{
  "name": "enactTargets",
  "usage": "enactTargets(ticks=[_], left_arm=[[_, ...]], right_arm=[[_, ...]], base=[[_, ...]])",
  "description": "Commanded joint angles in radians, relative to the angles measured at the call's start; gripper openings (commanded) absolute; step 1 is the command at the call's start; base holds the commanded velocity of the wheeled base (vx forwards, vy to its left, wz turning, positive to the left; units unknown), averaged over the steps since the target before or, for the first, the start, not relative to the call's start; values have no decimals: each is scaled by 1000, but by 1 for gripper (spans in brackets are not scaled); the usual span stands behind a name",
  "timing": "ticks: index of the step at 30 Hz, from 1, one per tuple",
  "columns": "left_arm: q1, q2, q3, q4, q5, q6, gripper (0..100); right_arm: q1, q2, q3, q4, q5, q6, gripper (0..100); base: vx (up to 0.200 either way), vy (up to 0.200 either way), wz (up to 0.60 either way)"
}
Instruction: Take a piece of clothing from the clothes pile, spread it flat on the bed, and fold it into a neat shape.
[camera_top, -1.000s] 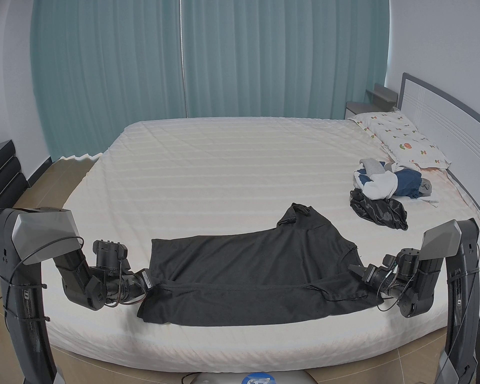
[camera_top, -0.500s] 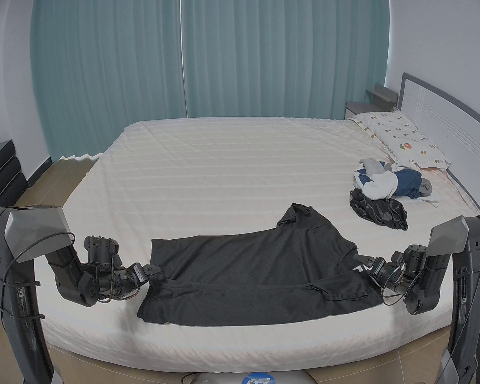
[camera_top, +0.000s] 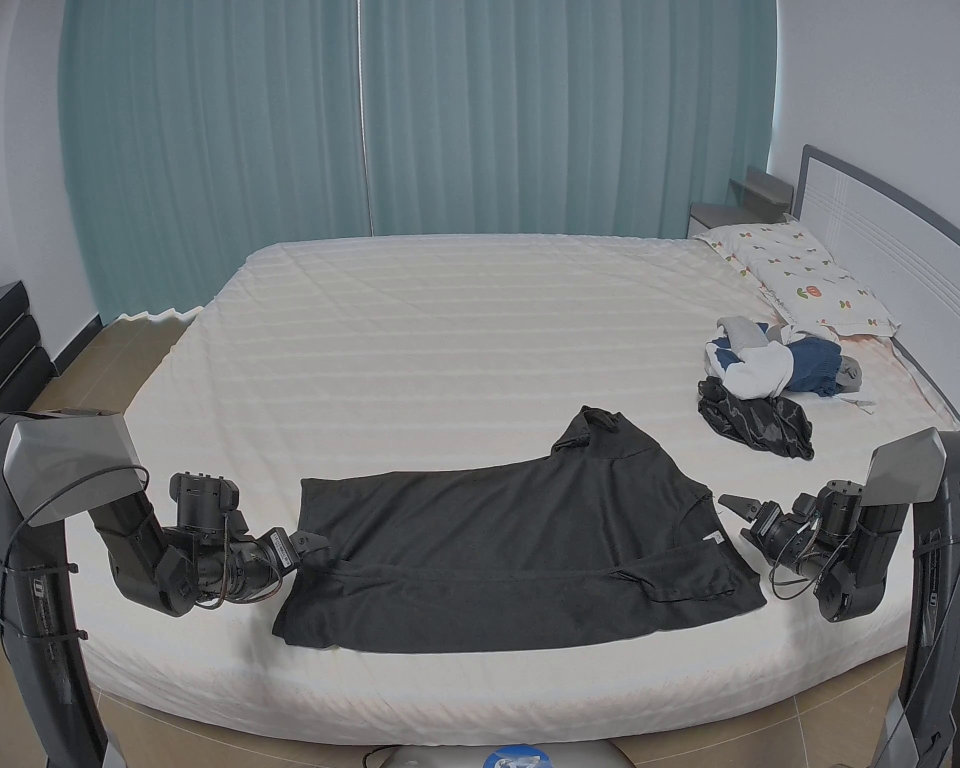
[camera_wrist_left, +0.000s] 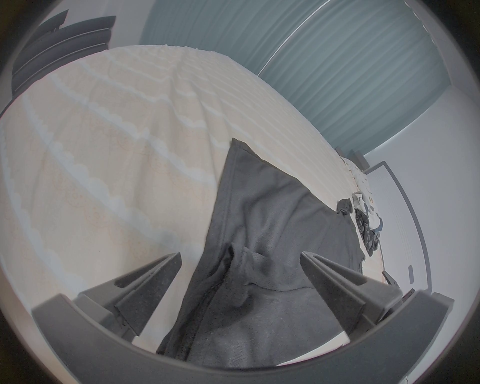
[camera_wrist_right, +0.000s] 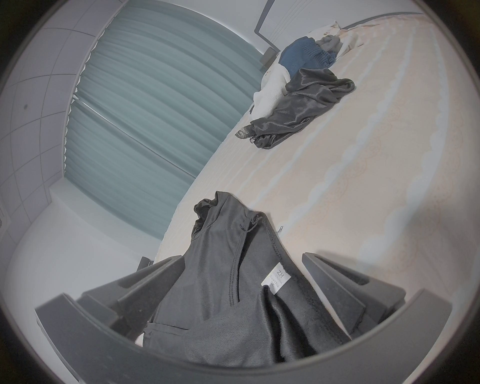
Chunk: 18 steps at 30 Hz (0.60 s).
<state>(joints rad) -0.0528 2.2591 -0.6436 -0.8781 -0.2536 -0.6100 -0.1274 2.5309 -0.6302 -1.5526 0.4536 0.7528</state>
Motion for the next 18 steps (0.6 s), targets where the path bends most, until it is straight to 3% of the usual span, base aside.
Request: enactTargets(ticks=[1,3,12,18], left_arm=[[-1,2,-2,-1,1,-1,100],[1,2,-8,-2,4,-1,100],[34,-7,-37,-4,13,-66,100],[60,-7,-76,-4,16,-117,100]], right_arm=[[0,-1,0,-9,-1,0,100],[0,0,0,-9,-1,-1,100],[3,3,4,-9,-4,-3,100],[9,3,10,-9,-4,-6,100]], base=[[0,-200,0],[0,-200,0],[0,0,0],[200,0,0]])
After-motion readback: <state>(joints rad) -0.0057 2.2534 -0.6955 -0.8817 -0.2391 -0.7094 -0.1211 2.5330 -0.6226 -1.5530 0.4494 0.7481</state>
